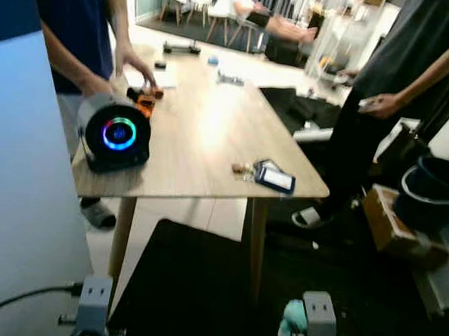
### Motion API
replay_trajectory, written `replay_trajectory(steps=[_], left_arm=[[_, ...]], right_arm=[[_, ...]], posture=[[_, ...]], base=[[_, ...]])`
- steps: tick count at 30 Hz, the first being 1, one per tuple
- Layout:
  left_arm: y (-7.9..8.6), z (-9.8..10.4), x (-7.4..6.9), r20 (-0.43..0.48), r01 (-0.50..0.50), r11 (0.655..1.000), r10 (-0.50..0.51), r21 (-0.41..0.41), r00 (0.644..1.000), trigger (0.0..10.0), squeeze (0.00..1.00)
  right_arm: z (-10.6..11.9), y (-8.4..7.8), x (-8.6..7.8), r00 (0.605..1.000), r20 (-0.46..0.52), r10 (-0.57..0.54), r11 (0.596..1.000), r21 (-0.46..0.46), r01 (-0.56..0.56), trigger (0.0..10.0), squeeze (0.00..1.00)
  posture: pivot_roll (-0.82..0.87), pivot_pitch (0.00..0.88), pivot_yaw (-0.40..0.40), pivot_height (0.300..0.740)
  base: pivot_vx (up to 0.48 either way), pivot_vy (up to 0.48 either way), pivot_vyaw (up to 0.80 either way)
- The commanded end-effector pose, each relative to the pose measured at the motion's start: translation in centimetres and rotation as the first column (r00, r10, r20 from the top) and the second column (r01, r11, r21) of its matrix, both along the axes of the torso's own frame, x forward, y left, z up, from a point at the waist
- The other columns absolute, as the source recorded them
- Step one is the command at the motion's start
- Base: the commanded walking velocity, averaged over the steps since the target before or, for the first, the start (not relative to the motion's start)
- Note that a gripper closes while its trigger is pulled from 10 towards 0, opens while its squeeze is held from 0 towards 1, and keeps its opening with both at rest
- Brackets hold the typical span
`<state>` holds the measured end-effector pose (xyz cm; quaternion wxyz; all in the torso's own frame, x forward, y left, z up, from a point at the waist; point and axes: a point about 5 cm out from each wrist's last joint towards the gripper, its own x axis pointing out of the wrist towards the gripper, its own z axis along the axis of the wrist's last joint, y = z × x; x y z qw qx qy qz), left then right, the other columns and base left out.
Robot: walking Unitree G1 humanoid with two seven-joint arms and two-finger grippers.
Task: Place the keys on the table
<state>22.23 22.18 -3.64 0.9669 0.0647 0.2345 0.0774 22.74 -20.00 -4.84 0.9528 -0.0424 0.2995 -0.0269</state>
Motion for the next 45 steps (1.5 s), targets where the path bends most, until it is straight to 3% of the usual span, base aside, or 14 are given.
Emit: replay_trajectory(steps=[1, 18, 30, 45], left_arm=[[-0.1, -0.3, -0.4, -0.012, 0.006, 1.0, -0.006, 0.0, 1.0, 10.0, 0.0], [1.2, 0.9, 0.8, -0.005, 0.119, 0.991, -0.119, 0.052, 0.993, 10.0, 0.0], [-0.6, 0.5, 0.8, -0.007, 0.19, 0.982, -0.19, 0.013, 0.982, 10.0, 0.0], [-1.6, 0.3, 0.7, 0.006, 0.197, 0.98, -0.197, -0.018, 0.98, 10.0, 0.0]], right_arm=[[-0.2, -0.3, -0.4, 1.0, -0.007, -0.004, 1.0, -0.005, 0.004, 10.0, 0.0], [-1.1, 1.1, -1.5, 0.997, -0.02, -0.072, 0.997, 0.041, 0.072, 10.0, 0.0], [-1.2, 0.1, -2.1, 0.996, -0.037, -0.086, 0.996, 0.023, 0.086, 10.0, 0.0], [-1.1, -0.3, -1.9, 0.997, -0.037, -0.069, 0.998, 0.009, 0.069, 10.0, 0.0]], posture=[[0.12, 0.048, -0.098, 0.74], [0.15, 0.041, 0.02, 0.74], [0.12, 0.029, 0.007, 0.74], [0.11, 0.034, -0.018, 0.74]], base=[[0.0, 0.0, 0.0], [0.0, 0.0, 0.0], [0.0, 0.0, 0.0], [0.0, 0.0, 0.0]])
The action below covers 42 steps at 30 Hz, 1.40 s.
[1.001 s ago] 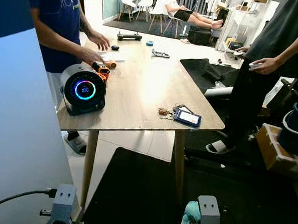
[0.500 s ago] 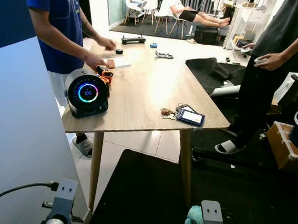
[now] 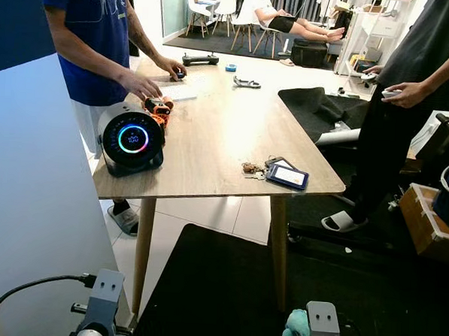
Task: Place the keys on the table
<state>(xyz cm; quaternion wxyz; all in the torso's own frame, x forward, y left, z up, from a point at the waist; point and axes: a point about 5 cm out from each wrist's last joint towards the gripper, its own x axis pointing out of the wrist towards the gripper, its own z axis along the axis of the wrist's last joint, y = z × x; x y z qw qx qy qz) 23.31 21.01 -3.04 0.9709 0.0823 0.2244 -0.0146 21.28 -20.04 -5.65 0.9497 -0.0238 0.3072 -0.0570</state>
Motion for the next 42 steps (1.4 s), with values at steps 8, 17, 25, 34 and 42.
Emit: replay_trajectory(steps=[8, 17, 25, 34, 42], left_arm=[[-0.9, -0.5, -0.5, -0.005, 0.016, 1.0, -0.016, -0.019, 1.0, 10.0, 0.0], [-1.4, -0.3, -0.1, 0.004, 0.016, 0.999, -0.016, -0.03, 1.0, 10.0, 0.0], [-1.8, -0.4, -0.2, 0.003, 0.033, 0.999, -0.033, -0.033, 0.999, 10.0, 0.0], [-2.2, -0.4, -0.2, 0.008, 0.062, 0.998, -0.062, -0.025, 0.998, 10.0, 0.0], [-2.2, -0.3, -0.1, 0.011, 0.067, 0.998, -0.067, -0.018, 0.998, 10.0, 0.0]], right_arm=[[-0.3, -0.6, -0.4, 1.0, -0.028, 0.003, 1.0, -0.014, -0.004, 10.0, 0.0], [-0.2, -0.9, -0.4, 1.0, -0.03, 0.007, 1.0, -0.023, -0.008, 10.0, 0.0], [-0.1, -1.2, -0.4, 1.0, -0.03, 0.009, 0.999, -0.031, -0.01, 10.0, 0.0], [-0.2, -1.2, -0.6, 0.999, -0.031, 0.009, 0.999, -0.033, -0.01, 10.0, 0.0], [-0.2, -1.2, -0.5, 1.0, -0.029, 0.011, 0.999, -0.032, -0.012, 10.0, 0.0]], posture=[[0.1, 0.023, -0.023, 0.74], [0.09, 0.017, -0.036, 0.74], [0.08, 0.018, -0.032, 0.74], [0.08, 0.018, -0.03, 0.74], [0.09, 0.028, -0.039, 0.74]], base=[[0.0, 0.0, 0.0], [0.0, 0.0, 0.0], [0.0, 0.0, 0.0], [0.0, -0.155, 0.0], [0.0, -0.393, 0.0]])
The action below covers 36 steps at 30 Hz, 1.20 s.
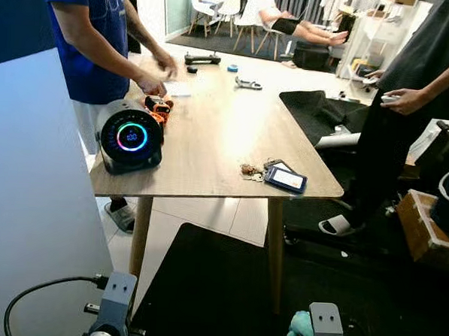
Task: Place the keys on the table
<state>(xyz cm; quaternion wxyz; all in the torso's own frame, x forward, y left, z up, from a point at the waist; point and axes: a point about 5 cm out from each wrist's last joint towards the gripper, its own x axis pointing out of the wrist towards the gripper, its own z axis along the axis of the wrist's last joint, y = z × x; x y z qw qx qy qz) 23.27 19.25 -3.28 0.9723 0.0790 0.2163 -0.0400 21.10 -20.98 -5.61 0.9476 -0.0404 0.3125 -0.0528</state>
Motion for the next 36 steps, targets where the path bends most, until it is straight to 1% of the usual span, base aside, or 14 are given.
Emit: replay_trajectory(steps=[1, 3, 7, 18, 24, 32, 33, 36], left_arm=[[-0.4, -0.1, -0.1, 0.0, 0.017, 1.0, -0.017, 0.001, 1.0, 10.0, 0.0], [-0.3, -0.1, -0.1, 0.001, 0.014, 1.0, -0.014, 0.001, 1.0, 10.0, 0.0], [0.1, -0.3, -0.4, -0.017, -0.019, 1.0, 0.019, -0.012, 1.0, 10.0, 0.0], [0.7, -0.4, -0.7, -0.024, -0.016, 1.0, 0.016, -0.003, 1.0, 10.0, 0.0], [0.7, -0.3, -0.7, -0.024, 0.007, 1.0, -0.006, 0.015, 1.0, 10.0, 0.0], [0.3, -0.3, -0.6, -0.021, 0.03, 0.999, -0.029, 0.029, 0.999, 10.0, 0.0], [0.4, -0.4, -0.6, -0.025, 0.014, 1.0, -0.013, 0.007, 1.0, 10.0, 0.0], [0.5, -0.4, -0.6, -0.032, 0.001, 1.0, -0.001, 0.001, 0.999, 10.0, 0.0]], right_arm=[[-0.2, -0.2, -0.3, 1.0, -0.016, -0.006, 1.0, -0.004, 0.005, 10.0, 0.0], [-0.2, -0.2, -0.3, 1.0, -0.015, -0.005, 1.0, -0.004, 0.004, 10.0, 0.0], [-0.2, -0.2, -0.3, 1.0, -0.015, -0.006, 1.0, -0.003, 0.006, 10.0, 0.0], [-0.5, 0.0, -0.7, 1.0, -0.026, -0.004, 1.0, 0.003, 0.005, 10.0, 0.0], [-0.5, 0.1, -0.7, 1.0, -0.025, -0.005, 1.0, 0.005, 0.005, 10.0, 0.0], [-0.4, 0.1, -0.6, 1.0, -0.024, -0.003, 1.0, 0.004, 0.003, 10.0, 0.0], [-0.4, 0.1, -0.6, 1.0, -0.024, -0.004, 1.0, 0.004, 0.004, 10.0, 0.0], [-0.4, 0.1, -0.7, 1.0, -0.025, -0.006, 1.0, 0.005, 0.006, 10.0, 0.0]], posture=[[0.09, 0.03, -0.039, 0.74], [0.09, 0.031, -0.038, 0.74], [0.09, 0.037, -0.036, 0.74], [0.1, 0.049, -0.036, 0.74], [0.1, 0.047, -0.034, 0.74], [0.11, 0.046, -0.035, 0.74], [0.1, 0.048, -0.035, 0.74], [0.11, 0.051, -0.033, 0.74]], base=[[0.0, -0.405, 0.0], [0.0, -0.403, 0.0], [0.0, 0.0, 0.0], [0.0, 0.0, 0.0], [0.0, 0.0, 0.0], [0.0, -0.48, 0.0], [0.0, -0.315, 0.0], [0.0, 0.0, 0.0]])
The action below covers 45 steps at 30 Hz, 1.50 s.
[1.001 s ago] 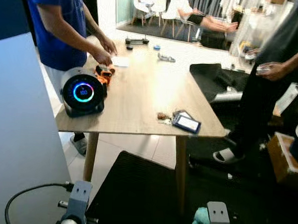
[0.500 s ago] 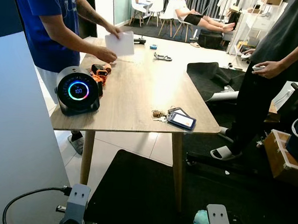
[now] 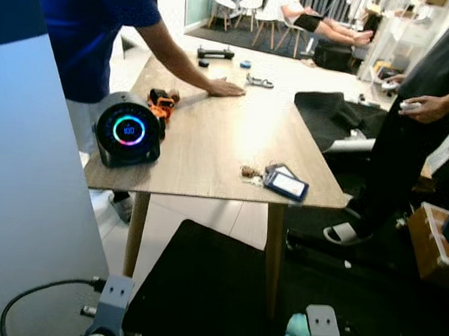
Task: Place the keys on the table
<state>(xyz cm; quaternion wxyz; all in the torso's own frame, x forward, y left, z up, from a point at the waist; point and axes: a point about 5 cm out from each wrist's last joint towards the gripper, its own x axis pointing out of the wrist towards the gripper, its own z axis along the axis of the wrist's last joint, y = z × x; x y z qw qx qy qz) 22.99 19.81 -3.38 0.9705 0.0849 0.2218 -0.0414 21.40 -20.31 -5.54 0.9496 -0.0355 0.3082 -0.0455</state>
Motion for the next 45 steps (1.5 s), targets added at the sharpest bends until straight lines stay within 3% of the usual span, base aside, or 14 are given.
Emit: replay_trajectory(steps=[1, 18, 20, 23, 26, 27, 29, 32, 34, 35, 36, 37, 42, 45], left_arm=[[-0.1, -0.3, -0.4, -0.024, -0.001, 1.0, 0.0, -0.008, 1.0, 10.0, 0.0], [-0.1, -0.4, -0.5, -0.034, 0.027, 1.0, -0.027, -0.009, 0.999, 10.0, 0.0], [-0.6, -0.1, -0.3, -0.006, 0.078, 0.997, -0.078, 0.001, 0.997, 10.0, 0.0], [-0.7, 0.1, -0.2, 0.009, 0.096, 0.995, -0.096, 0.0, 0.995, 10.0, 0.0], [-0.8, 0.5, 0.0, 0.051, 0.1, 0.994, -0.099, -0.03, 0.994, 10.0, 0.0], [-0.8, 0.5, 0.0, 0.051, 0.1, 0.994, -0.099, -0.03, 0.994, 10.0, 0.0], [-0.8, 0.6, 0.0, 0.061, 0.099, 0.994, -0.096, -0.038, 0.993, 10.0, 0.0], [-0.8, 0.6, 0.0, 0.063, 0.099, 0.994, -0.096, -0.04, 0.993, 10.0, 0.0], [-0.8, 0.8, 0.0, 0.082, 0.101, 0.994, -0.097, -0.047, 0.992, 10.0, 0.0], [-0.8, 0.8, 0.0, 0.082, 0.101, 0.994, -0.097, -0.047, 0.992, 10.0, 0.0], [-0.9, 1.2, 0.2, 0.108, 0.106, 0.993, -0.1, -0.059, 0.989, 10.0, 0.0], [-1.5, 2.1, 0.6, 0.179, 0.141, 0.986, -0.123, -0.088, 0.976, 10.0, 0.0], [-2.2, 3.5, 1.1, 0.273, 0.207, 0.971, -0.168, -0.12, 0.947, 10.0, 0.0], [-2.5, 4.3, 1.3, 0.325, 0.234, 0.963, -0.181, -0.135, 0.928, 10.0, 0.0]], right_arm=[[-0.5, -0.6, -1.0, 0.999, -0.035, -0.019, 1.0, -0.009, 0.018, 10.0, 0.0], [-0.5, -0.9, -1.0, 0.999, -0.032, -0.035, 0.999, -0.006, 0.035, 10.0, 0.0], [1.5, -2.3, 1.2, 0.997, 0.081, -0.02, 0.999, 0.027, 0.018, 10.0, 0.0], [2.6, -2.6, 2.4, 0.989, 0.145, 0.007, 0.999, 0.048, -0.014, 10.0, 0.0], [6.3, -1.7, 5.9, 0.929, 0.345, 0.131, 0.978, 0.109, -0.178, 10.0, 0.0], [6.3, -1.7, 5.9, 0.929, 0.345, 0.131, 0.978, 0.109, -0.178, 10.0, 0.0], [8.7, -0.3, 7.7, 0.867, 0.46, 0.192, 0.935, 0.184, -0.305, 10.0, 0.0], [9.9, 0.2, 8.4, 0.836, 0.507, 0.212, 0.912, 0.204, -0.355, 10.0, 0.0], [12.7, 0.8, 9.8, 0.769, 0.604, 0.208, 0.889, 0.212, -0.407, 10.0, 0.0], [12.7, 0.8, 9.8, 0.769, 0.604, 0.208, 0.889, 0.212, -0.407, 10.0, 0.0], [14.6, 0.8, 10.7, 0.73, 0.657, 0.189, 0.892, 0.196, -0.408, 10.0, 0.0], [18.0, 0.7, 12.4, 0.657, 0.737, 0.158, 0.91, 0.151, -0.387, 10.0, 0.0], [21.1, 0.5, 13.9, 0.591, 0.791, 0.155, 0.924, 0.096, -0.371, 10.0, 0.0], [22.3, 0.4, 14.5, 0.577, 0.8, 0.165, 0.926, 0.075, -0.369, 10.0, 0.0]], posture=[[0.11, 0.049, -0.032, 0.74], [0.11, 0.049, -0.029, 0.74], [0.11, 0.051, -0.03, 0.74], [0.1, 0.052, -0.03, 0.74], [0.1, 0.052, -0.033, 0.74], [0.1, 0.052, -0.033, 0.74], [0.1, 0.05, -0.036, 0.74], [0.1, 0.051, -0.037, 0.74], [0.1, 0.05, -0.037, 0.74], [0.1, 0.05, -0.037, 0.74], [0.09, 0.052, -0.035, 0.74], [0.09, 0.052, -0.035, 0.74], [0.09, 0.05, -0.042, 0.74], [0.1, 0.051, -0.047, 0.74]], base=[[0.0, 0.0, 0.0], [0.0, 0.0, 0.0], [0.0, 0.0, 0.0], [0.0, 0.0, 0.0], [0.0, 0.0, 0.0], [0.0, 0.0, 0.0], [0.0, 0.0, 0.0], [0.0, 0.0, 0.0], [0.0, 0.0, 0.0], [0.0, 0.0, 0.0], [0.0, 0.0, 0.0], [0.0, 0.0, 0.0], [0.0, 0.0, 0.0], [0.0, 0.0, 0.0]])
